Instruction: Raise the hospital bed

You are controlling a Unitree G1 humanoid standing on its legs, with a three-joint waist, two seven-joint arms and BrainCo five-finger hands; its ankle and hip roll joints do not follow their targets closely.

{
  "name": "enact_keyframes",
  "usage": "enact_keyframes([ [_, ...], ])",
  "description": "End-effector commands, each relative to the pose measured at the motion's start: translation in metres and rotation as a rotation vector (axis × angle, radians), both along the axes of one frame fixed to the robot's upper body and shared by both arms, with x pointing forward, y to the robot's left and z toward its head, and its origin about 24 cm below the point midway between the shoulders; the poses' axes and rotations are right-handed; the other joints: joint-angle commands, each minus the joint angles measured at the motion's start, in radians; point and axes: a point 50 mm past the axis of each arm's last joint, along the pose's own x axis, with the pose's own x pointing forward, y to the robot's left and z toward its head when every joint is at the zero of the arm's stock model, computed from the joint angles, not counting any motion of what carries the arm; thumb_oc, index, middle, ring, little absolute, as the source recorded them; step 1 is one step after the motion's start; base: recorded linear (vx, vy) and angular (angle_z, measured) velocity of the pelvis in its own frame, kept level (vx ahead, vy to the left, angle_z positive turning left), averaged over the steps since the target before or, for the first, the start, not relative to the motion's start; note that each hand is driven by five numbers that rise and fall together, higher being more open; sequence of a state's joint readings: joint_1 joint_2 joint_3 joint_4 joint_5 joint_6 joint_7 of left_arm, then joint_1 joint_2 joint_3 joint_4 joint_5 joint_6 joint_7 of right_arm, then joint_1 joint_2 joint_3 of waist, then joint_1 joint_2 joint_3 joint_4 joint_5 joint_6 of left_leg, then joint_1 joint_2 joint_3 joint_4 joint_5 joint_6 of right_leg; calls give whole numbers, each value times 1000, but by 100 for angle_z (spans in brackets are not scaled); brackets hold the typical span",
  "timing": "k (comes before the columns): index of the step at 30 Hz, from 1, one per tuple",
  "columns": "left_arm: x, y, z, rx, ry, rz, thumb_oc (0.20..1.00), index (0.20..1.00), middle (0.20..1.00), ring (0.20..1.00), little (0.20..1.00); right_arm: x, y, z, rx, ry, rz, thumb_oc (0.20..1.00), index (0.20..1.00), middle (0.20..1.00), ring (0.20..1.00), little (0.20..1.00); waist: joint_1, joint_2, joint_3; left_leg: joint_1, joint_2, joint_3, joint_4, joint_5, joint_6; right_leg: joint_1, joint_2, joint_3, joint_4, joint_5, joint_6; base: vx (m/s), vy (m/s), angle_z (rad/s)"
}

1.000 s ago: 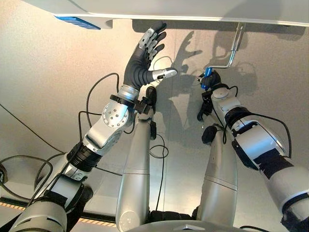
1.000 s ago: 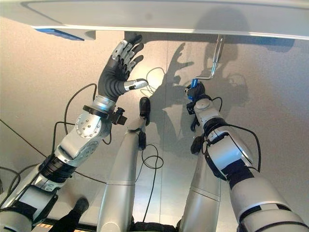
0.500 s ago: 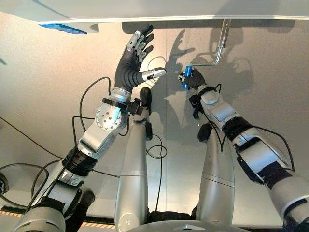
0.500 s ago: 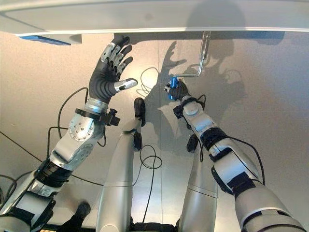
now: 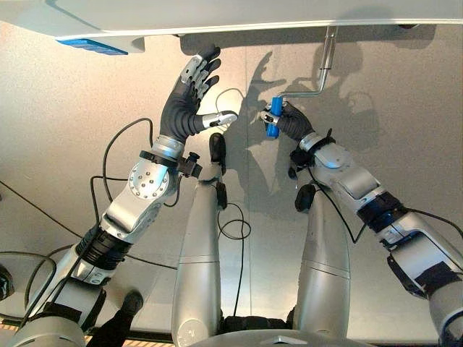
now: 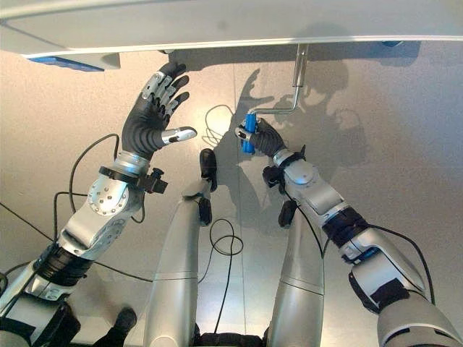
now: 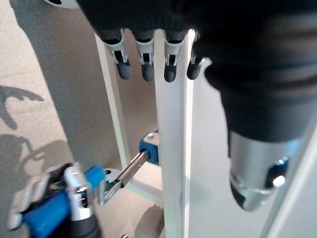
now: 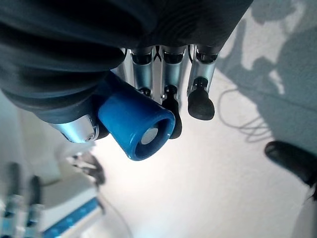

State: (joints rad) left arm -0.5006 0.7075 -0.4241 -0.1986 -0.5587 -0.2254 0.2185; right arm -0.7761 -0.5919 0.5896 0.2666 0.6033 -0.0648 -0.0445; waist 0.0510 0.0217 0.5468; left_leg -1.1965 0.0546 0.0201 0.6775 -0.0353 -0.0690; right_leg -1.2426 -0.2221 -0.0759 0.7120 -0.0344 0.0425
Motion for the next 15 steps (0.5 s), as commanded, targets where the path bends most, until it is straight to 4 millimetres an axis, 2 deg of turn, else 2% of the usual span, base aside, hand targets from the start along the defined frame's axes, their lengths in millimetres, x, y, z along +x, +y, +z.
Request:
enact_keyframes([
  [1, -26, -8, 22, -42, -161, -102, 1000, 1000, 1000, 1000, 1000, -35, 25, 100, 226, -425, 224, 200, 200, 200, 200, 200, -11, 23, -27, 20, -45, 4, -91, 26, 26, 71, -4, -16, -46, 35, 79, -10, -46, -2],
  [7, -30, -3, 22, -49, -165, -101, 1000, 1000, 1000, 1000, 1000, -45, 3, 108, 342, -468, 193, 200, 200, 200, 200, 200, -28, 10, -27, 48, -35, 6, -114, 30, 21, 92, 3, -13, -68, 43, 79, -4, -36, -6],
  [15, -31, -2, 23, -43, -164, -128, 1000, 1000, 1000, 1000, 1000, -46, -26, 109, 408, -480, 121, 200, 200, 200, 200, 200, -44, 0, -27, 81, -28, 12, -138, 32, 19, 118, 13, -7, -92, 49, 79, -1, -15, -5],
])
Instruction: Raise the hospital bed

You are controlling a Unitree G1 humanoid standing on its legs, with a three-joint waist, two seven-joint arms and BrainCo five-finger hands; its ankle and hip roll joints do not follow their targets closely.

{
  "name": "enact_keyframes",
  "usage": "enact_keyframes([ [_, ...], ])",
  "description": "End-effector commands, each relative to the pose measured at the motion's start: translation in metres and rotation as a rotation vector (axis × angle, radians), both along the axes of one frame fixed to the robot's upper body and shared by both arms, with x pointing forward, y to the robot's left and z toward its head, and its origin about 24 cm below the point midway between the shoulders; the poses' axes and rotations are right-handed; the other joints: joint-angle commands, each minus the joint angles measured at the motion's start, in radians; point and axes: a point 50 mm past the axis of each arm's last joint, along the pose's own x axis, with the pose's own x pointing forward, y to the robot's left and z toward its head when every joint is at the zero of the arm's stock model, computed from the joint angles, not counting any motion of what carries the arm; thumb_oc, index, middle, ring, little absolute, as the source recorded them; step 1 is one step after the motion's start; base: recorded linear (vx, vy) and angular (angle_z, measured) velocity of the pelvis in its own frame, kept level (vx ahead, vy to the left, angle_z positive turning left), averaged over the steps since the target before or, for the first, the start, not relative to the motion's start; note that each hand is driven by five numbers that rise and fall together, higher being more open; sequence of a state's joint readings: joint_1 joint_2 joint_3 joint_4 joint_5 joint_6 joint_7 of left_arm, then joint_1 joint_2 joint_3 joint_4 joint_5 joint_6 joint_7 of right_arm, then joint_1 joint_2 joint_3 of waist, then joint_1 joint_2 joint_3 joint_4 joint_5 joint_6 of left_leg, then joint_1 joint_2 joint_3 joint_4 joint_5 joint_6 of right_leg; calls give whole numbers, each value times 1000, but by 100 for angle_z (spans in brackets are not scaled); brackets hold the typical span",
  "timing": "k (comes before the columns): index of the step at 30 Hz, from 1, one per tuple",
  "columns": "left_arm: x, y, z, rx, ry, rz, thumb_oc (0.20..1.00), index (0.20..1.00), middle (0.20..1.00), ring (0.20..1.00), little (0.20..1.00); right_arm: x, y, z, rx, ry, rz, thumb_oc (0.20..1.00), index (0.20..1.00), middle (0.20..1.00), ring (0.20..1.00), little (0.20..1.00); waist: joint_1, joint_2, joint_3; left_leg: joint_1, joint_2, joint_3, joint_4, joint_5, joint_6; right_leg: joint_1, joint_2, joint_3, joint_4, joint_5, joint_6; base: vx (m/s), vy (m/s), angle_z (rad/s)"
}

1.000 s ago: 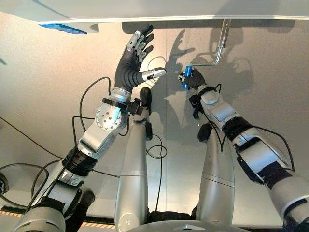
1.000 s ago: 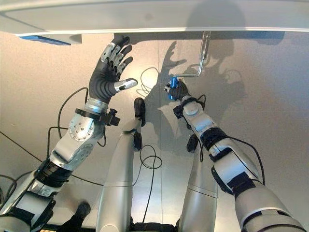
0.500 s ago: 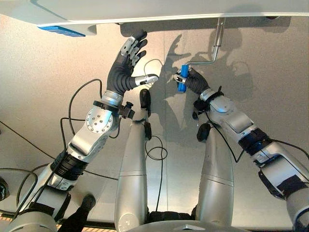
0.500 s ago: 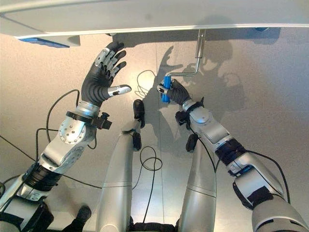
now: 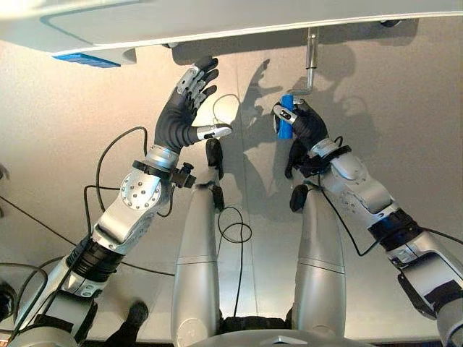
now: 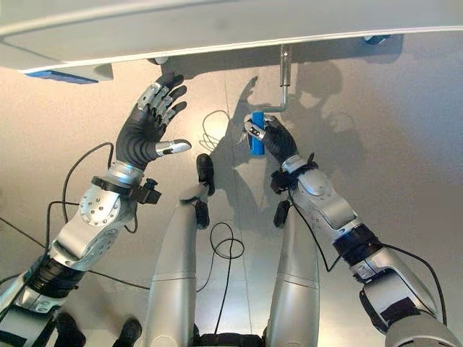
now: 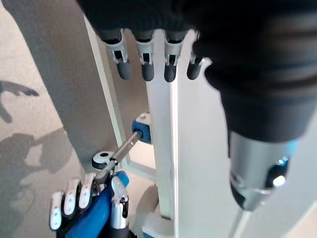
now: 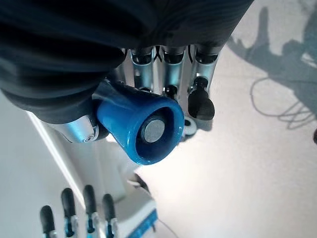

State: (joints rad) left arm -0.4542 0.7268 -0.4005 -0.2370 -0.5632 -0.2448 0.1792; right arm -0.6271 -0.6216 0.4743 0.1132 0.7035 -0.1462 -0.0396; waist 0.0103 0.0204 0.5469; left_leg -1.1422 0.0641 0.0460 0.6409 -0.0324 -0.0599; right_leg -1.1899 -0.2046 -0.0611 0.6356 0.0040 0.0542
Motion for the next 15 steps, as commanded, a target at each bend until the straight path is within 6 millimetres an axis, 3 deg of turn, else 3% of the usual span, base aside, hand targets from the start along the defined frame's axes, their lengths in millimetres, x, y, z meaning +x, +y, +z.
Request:
enact_keyframes([
  [1, -24, -4, 25, -49, -155, -98, 1000, 1000, 1000, 1000, 1000, -24, -15, 105, 229, -444, 28, 200, 200, 200, 200, 200, -7, 1, -27, 31, -36, -13, -104, 29, 10, 68, -2, -19, -15, 10, 68, 2, -19, -13],
  [15, -24, -1, 26, -61, -153, -105, 1000, 1000, 1000, 1000, 1000, -24, -64, 100, 365, -446, -161, 200, 200, 200, 200, 200, -31, 3, -27, 58, -25, -8, -125, 29, 9, 80, 7, -7, -22, 8, 64, 1, -12, -4],
])
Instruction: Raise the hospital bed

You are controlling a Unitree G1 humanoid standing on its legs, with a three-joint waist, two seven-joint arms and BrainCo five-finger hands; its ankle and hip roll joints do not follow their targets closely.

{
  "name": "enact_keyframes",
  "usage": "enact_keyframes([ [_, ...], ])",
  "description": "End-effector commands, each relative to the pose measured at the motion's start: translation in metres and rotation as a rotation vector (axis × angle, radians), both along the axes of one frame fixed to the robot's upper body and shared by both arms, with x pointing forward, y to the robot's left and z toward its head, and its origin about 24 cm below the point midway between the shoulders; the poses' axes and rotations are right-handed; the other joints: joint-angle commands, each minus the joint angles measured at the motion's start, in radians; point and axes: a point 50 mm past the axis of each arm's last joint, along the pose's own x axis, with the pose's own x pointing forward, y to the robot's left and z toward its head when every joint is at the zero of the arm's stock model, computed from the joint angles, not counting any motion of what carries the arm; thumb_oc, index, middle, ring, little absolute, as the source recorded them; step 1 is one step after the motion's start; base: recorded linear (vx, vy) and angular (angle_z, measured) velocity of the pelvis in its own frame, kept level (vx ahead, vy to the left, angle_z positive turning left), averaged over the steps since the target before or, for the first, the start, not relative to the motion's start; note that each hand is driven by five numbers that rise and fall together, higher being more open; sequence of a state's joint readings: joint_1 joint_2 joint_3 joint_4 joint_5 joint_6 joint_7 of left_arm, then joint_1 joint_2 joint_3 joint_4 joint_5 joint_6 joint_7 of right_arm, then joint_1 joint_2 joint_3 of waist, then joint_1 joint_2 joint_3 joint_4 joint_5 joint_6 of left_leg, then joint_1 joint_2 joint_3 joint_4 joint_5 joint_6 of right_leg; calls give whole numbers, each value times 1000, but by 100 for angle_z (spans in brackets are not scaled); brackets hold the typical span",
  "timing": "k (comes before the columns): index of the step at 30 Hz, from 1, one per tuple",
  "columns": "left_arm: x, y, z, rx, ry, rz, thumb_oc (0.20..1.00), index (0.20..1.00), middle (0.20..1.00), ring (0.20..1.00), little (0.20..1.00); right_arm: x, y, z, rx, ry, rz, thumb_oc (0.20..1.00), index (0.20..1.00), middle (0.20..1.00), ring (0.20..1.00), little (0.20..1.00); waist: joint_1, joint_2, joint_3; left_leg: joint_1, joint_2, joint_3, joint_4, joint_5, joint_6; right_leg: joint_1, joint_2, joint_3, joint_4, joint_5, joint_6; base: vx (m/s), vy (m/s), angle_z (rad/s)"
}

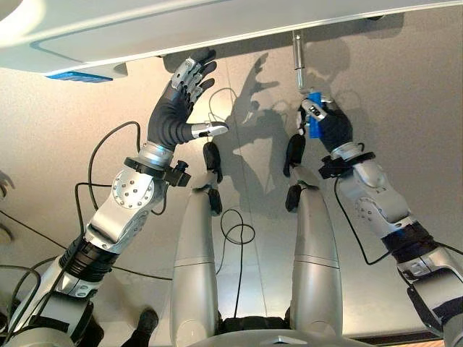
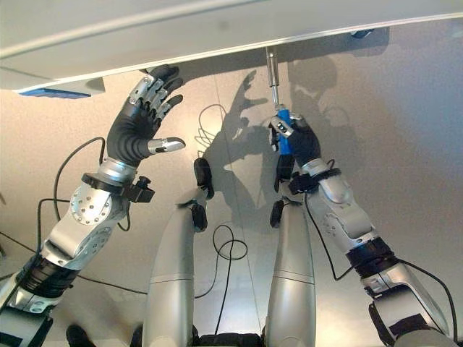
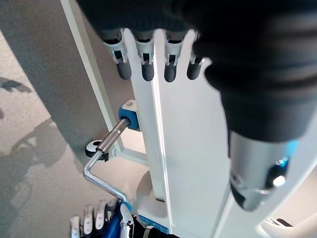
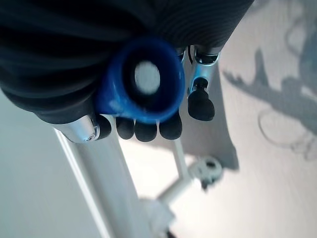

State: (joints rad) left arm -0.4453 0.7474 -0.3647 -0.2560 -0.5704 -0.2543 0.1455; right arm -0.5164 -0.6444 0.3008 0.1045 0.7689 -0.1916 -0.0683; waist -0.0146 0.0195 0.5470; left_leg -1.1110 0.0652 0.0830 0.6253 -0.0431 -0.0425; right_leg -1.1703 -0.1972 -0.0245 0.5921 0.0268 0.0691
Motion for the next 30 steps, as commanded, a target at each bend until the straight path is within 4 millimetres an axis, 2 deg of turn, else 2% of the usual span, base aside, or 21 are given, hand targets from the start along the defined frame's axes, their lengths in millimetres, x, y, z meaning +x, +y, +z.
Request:
enact_keyframes([
  [1, -21, -7, 18, -76, -119, -95, 1000, 1000, 1000, 1000, 1000, -17, -19, 99, 176, -445, -56, 200, 200, 200, 200, 200, -6, 4, -27, 29, -25, -46, -112, 40, -8, 60, 1, -43, 21, -15, 49, 0, 0, 0],
  [10, -24, -8, 19, -89, -125, -99, 1000, 1000, 1000, 1000, 1000, -11, -50, 102, 61, -442, -306, 200, 200, 200, 200, 200, -15, -2, -27, 24, -21, -51, -116, 41, -10, 51, 6, -42, 25, -19, 45, -7, 1, 0],
  [11, -25, -8, 19, -90, -133, -94, 1000, 1000, 1000, 1000, 1000, -10, -57, 104, 8, -444, -386, 200, 200, 200, 200, 200, -17, -2, -27, 5, -20, -46, -123, 73, -3, 36, 4, -49, 13, 12, 35, 0, 0, 0],
  [12, -25, -8, 19, -89, -135, -90, 1000, 1000, 1000, 1000, 1000, -8, -62, 103, -23, -436, -431, 200, 200, 200, 200, 200, -16, -1, -27, 19, -21, -55, -116, 41, -10, 47, 7, -42, 25, -18, 45, 0, 0, 0],
  [15, -26, -7, 19, -95, -136, -83, 1000, 1000, 1000, 1000, 1000, -3, -69, 101, -82, -413, -515, 200, 200, 200, 200, 200, -16, 1, -27, 16, -21, -56, -119, 45, -10, 42, 7, -41, 26, -14, 43, 6, 7, -1],
  [16, -27, -7, 19, -96, -141, -78, 1000, 1000, 1000, 1000, 1000, 1, -77, 99, -166, -386, -600, 200, 200, 200, 200, 200, -13, 0, -27, -1, -21, -49, -124, 74, -3, 28, 4, -48, 18, 11, 35, 5, 13, -4],
  [17, -27, -7, 20, -98, -145, -81, 1000, 1000, 1000, 1000, 1000, 4, -79, 99, -203, -382, -639, 200, 200, 200, 200, 200, -14, 2, -27, 9, -23, -57, -119, 45, -11, 36, 6, -44, 29, -15, 43, 4, 30, -5],
  [19, -27, -10, 19, -100, -136, -96, 1000, 1000, 1000, 1000, 1000, 15, -90, 93, -329, -308, -743, 200, 200, 200, 200, 200, -11, 2, -27, -3, -26, -58, -114, 45, -12, 29, 5, -46, 32, -15, 44, 33, 32, -2],
  [25, -27, -20, 19, -90, -129, -136, 1000, 1000, 1000, 1000, 1000, 38, -107, 75, -480, -130, -855, 200, 200, 200, 200, 200, 3, 8, -27, -38, -38, -61, -96, 43, -13, 5, 2, -50, 45, -15, 43, -5, 24, 3],
  [27, -26, -22, 21, -93, -136, -139, 1000, 1000, 1000, 1000, 1000, 44, -106, 76, -524, -100, -858, 200, 200, 200, 200, 200, 5, 10, -27, -49, -40, -61, -90, 42, -13, -5, 1, -53, 50, -15, 43, -37, 35, 1],
  [28, -27, -21, 21, -93, -139, -138, 1000, 1000, 1000, 1000, 1000, 44, -105, 77, -523, -103, -858, 200, 200, 200, 200, 200, 4, 11, -27, -67, -39, -54, -96, 72, -6, -20, -2, -60, 40, 12, 34, -10, 35, 1],
  [29, -26, -23, 21, -95, -136, -145, 1000, 1000, 1000, 1000, 1000, 49, -112, 71, -566, -39, -883, 200, 200, 200, 200, 200, 13, 12, -27, -64, -46, -63, -83, 42, -13, -15, 0, -54, 55, -14, 42, -63, 30, 3],
  [30, -26, -23, 22, -96, -140, -144, 1000, 1000, 1000, 1000, 1000, 50, -111, 72, -566, -43, -883, 200, 200, 200, 200, 200, 11, 13, -27, -82, -45, -56, -88, 71, -6, -31, -2, -61, 45, 13, 33, -9, 29, 4],
])
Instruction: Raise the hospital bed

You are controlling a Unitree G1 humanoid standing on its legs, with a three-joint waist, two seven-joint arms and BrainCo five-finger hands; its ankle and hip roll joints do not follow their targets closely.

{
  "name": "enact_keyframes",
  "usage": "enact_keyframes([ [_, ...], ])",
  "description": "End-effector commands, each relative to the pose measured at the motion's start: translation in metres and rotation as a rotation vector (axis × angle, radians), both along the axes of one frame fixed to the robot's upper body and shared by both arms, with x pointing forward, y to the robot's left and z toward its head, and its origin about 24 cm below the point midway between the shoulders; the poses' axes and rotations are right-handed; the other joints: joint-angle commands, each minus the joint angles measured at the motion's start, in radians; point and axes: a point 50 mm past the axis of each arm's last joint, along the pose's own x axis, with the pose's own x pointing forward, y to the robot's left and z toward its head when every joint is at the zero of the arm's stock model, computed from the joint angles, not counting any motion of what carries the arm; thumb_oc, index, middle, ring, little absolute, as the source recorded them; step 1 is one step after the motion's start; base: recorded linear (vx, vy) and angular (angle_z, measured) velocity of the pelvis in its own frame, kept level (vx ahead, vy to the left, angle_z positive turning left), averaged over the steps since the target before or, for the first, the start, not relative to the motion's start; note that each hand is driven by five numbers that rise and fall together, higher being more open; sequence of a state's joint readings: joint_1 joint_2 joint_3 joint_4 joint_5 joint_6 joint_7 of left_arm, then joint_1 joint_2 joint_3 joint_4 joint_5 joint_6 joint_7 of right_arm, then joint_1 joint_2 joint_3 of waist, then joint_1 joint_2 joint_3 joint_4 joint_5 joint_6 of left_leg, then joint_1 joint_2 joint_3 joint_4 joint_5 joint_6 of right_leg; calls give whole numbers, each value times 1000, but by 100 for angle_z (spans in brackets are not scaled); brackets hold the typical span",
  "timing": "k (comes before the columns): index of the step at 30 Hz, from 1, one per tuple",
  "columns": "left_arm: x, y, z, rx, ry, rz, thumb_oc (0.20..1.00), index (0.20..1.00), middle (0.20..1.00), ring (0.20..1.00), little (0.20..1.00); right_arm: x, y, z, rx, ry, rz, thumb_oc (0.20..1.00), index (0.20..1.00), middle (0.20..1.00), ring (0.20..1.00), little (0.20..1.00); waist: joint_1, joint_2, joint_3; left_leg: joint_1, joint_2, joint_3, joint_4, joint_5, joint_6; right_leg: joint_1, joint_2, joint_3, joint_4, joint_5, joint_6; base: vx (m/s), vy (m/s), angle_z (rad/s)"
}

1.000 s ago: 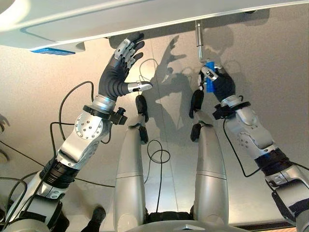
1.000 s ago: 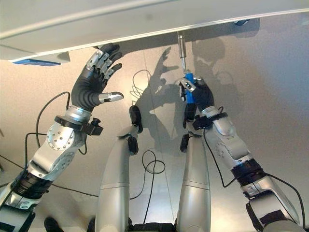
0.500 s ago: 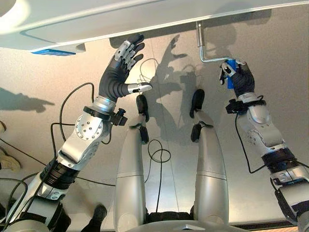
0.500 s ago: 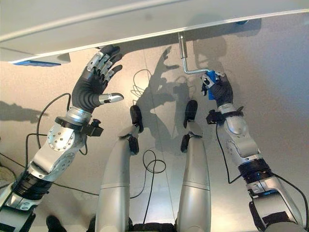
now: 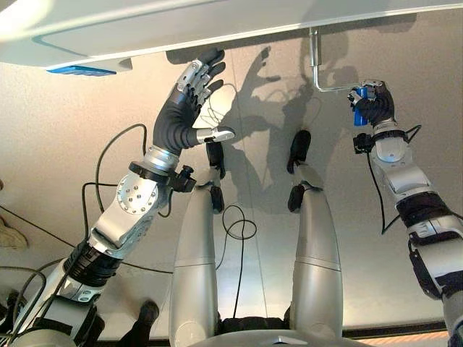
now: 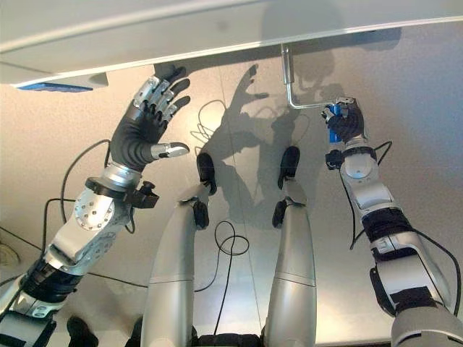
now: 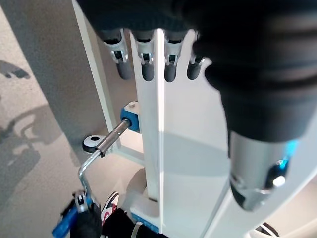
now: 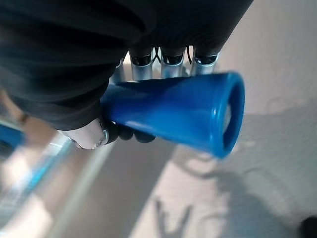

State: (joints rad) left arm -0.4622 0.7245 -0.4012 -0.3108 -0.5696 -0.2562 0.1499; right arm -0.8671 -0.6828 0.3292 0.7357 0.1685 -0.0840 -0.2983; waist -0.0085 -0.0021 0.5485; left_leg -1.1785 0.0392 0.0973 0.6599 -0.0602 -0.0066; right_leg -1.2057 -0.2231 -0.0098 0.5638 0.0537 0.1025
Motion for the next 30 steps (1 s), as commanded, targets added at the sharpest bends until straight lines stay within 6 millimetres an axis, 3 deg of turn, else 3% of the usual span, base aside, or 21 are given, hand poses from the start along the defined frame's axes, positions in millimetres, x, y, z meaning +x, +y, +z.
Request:
enact_keyframes([
  [1, -18, -8, 18, -83, -112, -72, 1000, 1000, 1000, 1000, 1000, -5, -42, 58, -55, -136, -192, 200, 200, 200, 200, 200, 10, 38, -29, -22, -20, -70, -120, 89, -42, 1, 22, -77, 76, -14, 0, -66, 26, 4],
  [3, -18, -11, 18, -83, -111, -91, 1000, 1000, 1000, 1000, 1000, 2, -52, 44, -78, -14, -244, 200, 200, 200, 200, 200, 26, 45, -29, -23, -26, -80, -102, 60, -50, 3, 21, -73, 95, -41, 9, 44, 26, 4],
  [12, -19, -19, 22, -78, -125, -128, 1000, 1000, 1000, 1000, 1000, 6, -64, 17, -62, 199, -302, 200, 200, 200, 200, 200, 62, 75, -29, -63, -42, -79, -56, 54, -51, -29, 14, -75, 136, -50, 11, 11, 15, 4],
  [20, -19, -27, 24, -105, -130, -160, 1000, 1000, 1000, 1000, 1000, 8, -59, -5, -30, 299, -296, 200, 200, 200, 200, 200, 87, 102, -29, -89, -51, -77, -20, 52, -48, -52, 5, -74, 176, -59, 11, 6, 12, 3],
  [30, -19, -34, 31, -173, -141, -174, 1000, 1000, 1000, 1000, 1000, 15, -15, -61, 32, 475, -169, 200, 200, 200, 200, 200, 106, 129, -29, -108, -62, -67, 8, 50, -41, -75, -1, -72, 208, -62, 11, 4, 6, 2],
])
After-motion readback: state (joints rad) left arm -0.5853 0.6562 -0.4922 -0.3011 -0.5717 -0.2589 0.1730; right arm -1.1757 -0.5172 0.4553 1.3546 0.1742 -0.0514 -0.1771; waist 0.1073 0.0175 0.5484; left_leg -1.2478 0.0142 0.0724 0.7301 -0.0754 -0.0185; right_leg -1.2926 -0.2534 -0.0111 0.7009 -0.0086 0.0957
